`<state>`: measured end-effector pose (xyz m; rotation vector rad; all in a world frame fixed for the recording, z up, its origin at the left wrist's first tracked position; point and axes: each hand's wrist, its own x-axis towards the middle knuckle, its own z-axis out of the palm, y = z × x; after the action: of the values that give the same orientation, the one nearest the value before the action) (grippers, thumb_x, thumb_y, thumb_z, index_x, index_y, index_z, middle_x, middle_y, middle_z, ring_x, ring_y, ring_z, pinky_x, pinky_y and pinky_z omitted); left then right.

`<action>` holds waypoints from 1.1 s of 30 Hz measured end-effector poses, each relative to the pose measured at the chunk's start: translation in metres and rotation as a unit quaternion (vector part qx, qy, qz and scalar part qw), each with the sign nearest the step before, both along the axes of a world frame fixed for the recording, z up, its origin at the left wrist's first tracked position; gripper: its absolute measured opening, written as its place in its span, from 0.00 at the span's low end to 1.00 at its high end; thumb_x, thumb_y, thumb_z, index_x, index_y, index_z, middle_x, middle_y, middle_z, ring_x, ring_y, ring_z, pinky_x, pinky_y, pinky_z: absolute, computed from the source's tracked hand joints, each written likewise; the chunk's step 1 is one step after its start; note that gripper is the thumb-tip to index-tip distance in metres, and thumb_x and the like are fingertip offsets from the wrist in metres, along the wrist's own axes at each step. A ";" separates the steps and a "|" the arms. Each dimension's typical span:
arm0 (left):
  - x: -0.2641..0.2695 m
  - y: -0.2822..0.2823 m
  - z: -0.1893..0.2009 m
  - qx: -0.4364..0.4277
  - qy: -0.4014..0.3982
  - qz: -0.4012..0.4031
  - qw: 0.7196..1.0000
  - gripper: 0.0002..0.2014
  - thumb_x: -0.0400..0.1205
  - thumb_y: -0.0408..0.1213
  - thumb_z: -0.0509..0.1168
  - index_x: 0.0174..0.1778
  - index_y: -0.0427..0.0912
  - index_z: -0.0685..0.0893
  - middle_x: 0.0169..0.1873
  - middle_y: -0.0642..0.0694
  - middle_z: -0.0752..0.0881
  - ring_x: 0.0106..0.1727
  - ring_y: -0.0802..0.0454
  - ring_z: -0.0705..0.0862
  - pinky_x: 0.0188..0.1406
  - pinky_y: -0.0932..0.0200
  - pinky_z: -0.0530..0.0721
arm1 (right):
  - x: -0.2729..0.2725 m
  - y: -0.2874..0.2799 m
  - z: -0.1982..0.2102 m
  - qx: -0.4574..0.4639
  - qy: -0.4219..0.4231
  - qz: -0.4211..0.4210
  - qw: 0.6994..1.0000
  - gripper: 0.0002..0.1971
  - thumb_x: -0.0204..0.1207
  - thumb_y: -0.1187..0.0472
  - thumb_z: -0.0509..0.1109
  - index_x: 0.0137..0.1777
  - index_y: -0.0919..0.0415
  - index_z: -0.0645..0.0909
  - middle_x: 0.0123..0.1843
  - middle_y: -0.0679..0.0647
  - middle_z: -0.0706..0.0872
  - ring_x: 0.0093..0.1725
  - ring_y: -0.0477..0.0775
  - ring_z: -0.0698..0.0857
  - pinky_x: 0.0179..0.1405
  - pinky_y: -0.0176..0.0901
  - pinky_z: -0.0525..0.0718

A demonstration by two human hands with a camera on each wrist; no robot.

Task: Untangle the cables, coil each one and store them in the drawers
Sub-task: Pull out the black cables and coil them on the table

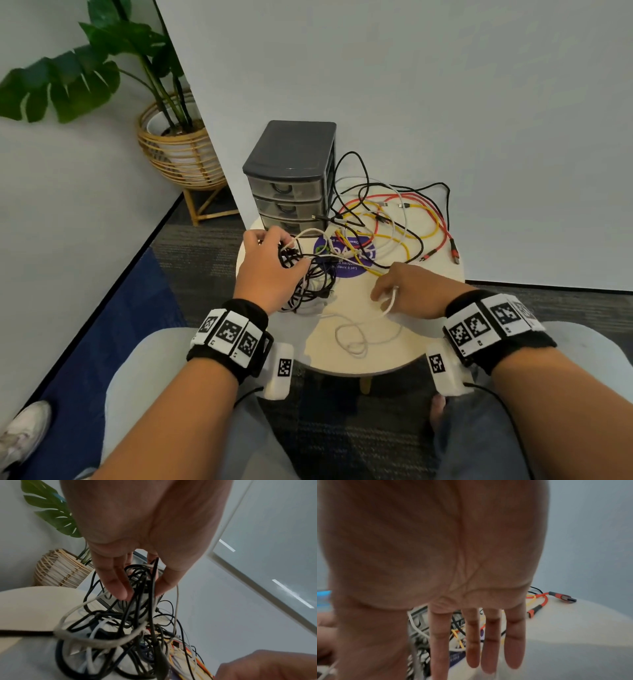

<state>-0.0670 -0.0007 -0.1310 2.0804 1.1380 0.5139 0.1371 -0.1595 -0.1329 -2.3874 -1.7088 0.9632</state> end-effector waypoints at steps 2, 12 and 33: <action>0.001 0.001 -0.002 0.013 0.010 0.005 1.000 0.13 0.80 0.38 0.74 0.53 0.52 0.76 0.63 0.51 0.68 0.52 0.51 0.79 0.52 0.54 0.80 | 0.001 0.001 0.004 -0.021 0.024 0.006 0.999 0.20 0.77 0.52 0.78 0.69 0.44 0.83 0.62 0.48 0.76 0.60 0.50 0.78 0.65 0.45 0.79; -0.001 0.022 0.005 -0.084 -0.059 0.022 0.994 0.10 0.84 0.27 0.66 0.48 0.49 0.79 0.61 0.48 0.71 0.47 0.45 0.89 0.33 0.59 0.91 | -0.018 0.038 0.021 0.119 0.122 -0.036 0.985 0.11 0.83 0.64 0.68 0.54 0.48 0.88 0.50 0.42 0.87 0.49 0.44 0.87 0.54 0.43 0.84; 0.000 0.018 0.005 -0.082 -0.065 0.001 0.995 0.14 0.82 0.23 0.66 0.47 0.50 0.78 0.60 0.47 0.71 0.45 0.43 0.89 0.36 0.50 0.94 | -0.038 0.128 -0.002 0.074 -0.086 0.025 0.993 0.11 0.80 0.62 0.68 0.36 0.53 0.82 0.40 0.53 0.86 0.44 0.58 0.86 0.38 0.43 0.78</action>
<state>-0.0668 0.0174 -0.1256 1.8775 1.0694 0.5312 0.0990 -0.0314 -0.1349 -2.4023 -1.8330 0.6257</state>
